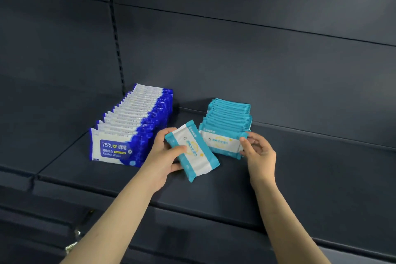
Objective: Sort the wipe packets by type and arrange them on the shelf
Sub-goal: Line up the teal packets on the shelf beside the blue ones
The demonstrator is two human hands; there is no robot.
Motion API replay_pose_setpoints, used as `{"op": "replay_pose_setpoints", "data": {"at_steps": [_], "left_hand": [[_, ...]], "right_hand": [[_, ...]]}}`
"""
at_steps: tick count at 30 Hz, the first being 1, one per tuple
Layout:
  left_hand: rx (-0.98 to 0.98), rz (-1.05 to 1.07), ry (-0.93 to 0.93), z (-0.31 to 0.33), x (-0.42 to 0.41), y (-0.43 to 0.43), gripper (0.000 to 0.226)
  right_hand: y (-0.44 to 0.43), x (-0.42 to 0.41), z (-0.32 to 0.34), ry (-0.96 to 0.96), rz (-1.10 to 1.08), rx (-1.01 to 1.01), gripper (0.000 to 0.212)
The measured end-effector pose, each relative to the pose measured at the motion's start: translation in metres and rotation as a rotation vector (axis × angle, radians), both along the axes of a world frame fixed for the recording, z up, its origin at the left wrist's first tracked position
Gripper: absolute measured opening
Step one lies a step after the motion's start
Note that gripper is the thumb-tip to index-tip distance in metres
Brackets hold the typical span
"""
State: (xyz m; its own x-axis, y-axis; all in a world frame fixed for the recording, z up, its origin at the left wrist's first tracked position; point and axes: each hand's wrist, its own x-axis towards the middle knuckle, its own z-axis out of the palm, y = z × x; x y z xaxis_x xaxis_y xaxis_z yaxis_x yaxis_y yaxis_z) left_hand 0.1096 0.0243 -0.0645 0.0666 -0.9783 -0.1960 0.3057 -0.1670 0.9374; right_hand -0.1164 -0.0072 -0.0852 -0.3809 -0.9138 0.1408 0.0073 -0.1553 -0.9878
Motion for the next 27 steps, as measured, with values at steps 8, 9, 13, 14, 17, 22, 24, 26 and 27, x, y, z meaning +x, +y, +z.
{"op": "replay_pose_setpoints", "data": {"at_steps": [8, 9, 13, 14, 17, 22, 24, 26, 27], "left_hand": [[0.010, -0.050, 0.193, -0.006, -0.018, -0.009, 0.025], [0.015, -0.067, 0.215, -0.007, -0.023, -0.011, 0.025], [-0.032, -0.087, 0.125, -0.015, -0.043, -0.020, 0.022], [-0.079, -0.068, -0.006, -0.018, -0.046, -0.021, 0.022], [-0.276, -0.018, -0.517, -0.023, -0.048, -0.020, 0.025], [-0.470, 0.001, -0.882, -0.026, -0.034, -0.032, 0.060], [-0.521, -0.026, -1.064, -0.023, -0.025, -0.043, 0.076], [-0.550, -0.085, -1.138, -0.023, -0.019, -0.053, 0.078], [-0.567, -0.124, -1.112, -0.024, -0.017, -0.057, 0.076]], "right_hand": [[0.017, -0.004, -0.001, 0.046, -0.054, 0.012, 0.020], [0.021, -0.004, -0.001, 0.067, -0.029, 0.031, 0.022], [0.030, -0.005, -0.002, 0.114, 0.122, 0.083, 0.011], [0.031, -0.006, -0.002, 0.112, 0.129, 0.070, 0.010], [0.028, -0.005, -0.002, 0.101, 0.080, 0.009, 0.016], [0.017, 0.007, -0.004, 0.296, -0.040, -0.072, 0.027], [0.015, 0.013, -0.005, 0.329, -0.070, -0.097, 0.033], [0.016, 0.013, -0.007, 0.361, -0.086, -0.104, 0.040], [0.017, 0.012, -0.009, 0.374, -0.081, -0.084, 0.043]]}}
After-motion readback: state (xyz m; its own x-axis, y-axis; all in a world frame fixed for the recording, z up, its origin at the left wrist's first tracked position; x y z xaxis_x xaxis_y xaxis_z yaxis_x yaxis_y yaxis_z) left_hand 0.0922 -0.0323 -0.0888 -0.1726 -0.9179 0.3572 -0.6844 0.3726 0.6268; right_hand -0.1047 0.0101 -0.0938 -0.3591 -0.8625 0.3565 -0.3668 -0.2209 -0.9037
